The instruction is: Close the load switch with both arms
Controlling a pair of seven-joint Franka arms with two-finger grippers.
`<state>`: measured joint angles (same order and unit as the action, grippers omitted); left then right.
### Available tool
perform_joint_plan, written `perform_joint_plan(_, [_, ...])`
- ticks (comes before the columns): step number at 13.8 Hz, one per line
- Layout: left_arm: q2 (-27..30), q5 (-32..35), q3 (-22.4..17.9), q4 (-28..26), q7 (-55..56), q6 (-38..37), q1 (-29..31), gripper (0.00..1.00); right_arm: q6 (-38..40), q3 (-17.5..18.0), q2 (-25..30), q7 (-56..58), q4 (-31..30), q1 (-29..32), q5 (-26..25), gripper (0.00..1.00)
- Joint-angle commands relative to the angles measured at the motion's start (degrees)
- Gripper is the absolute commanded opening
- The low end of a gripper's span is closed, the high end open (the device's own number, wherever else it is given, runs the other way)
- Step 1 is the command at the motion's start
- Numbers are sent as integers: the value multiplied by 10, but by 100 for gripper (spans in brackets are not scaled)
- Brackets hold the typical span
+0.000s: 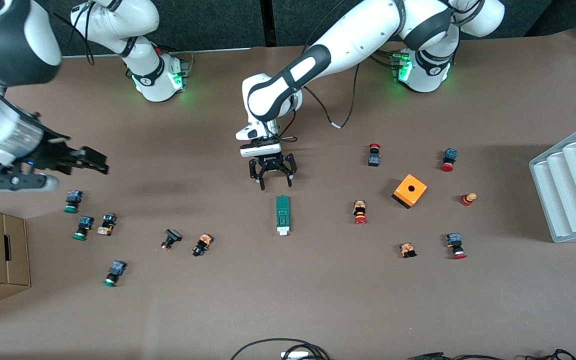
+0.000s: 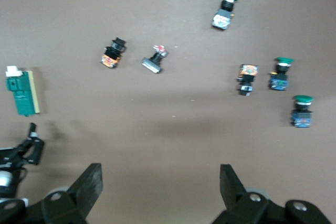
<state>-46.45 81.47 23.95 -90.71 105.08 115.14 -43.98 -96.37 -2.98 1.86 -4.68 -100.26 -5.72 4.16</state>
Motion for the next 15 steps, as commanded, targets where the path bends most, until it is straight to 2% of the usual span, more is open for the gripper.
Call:
perform_joint_plan(1, [35,-92,1,11,-108,3,2,100,2,10,6,22,-8,11,-20,100])
perform_joint_plan(5, [85,-221,0,16,-275,-5,4,100,2,8,-7,56,9,13,-35,100])
perform_joint_plan(8, [130,-320,-3,17,-403,-56,5,100,16,8,-33,59,41,10,-57,100])
perform_joint_plan(12, [185,-424,-3,24,-577,-82,54,100,16,4,-32,95,42,16,-61,100])
perform_joint_plan(15, [216,-509,-3,66,-710,-150,101,100,15,1,-34,97,48,23,-62,100])
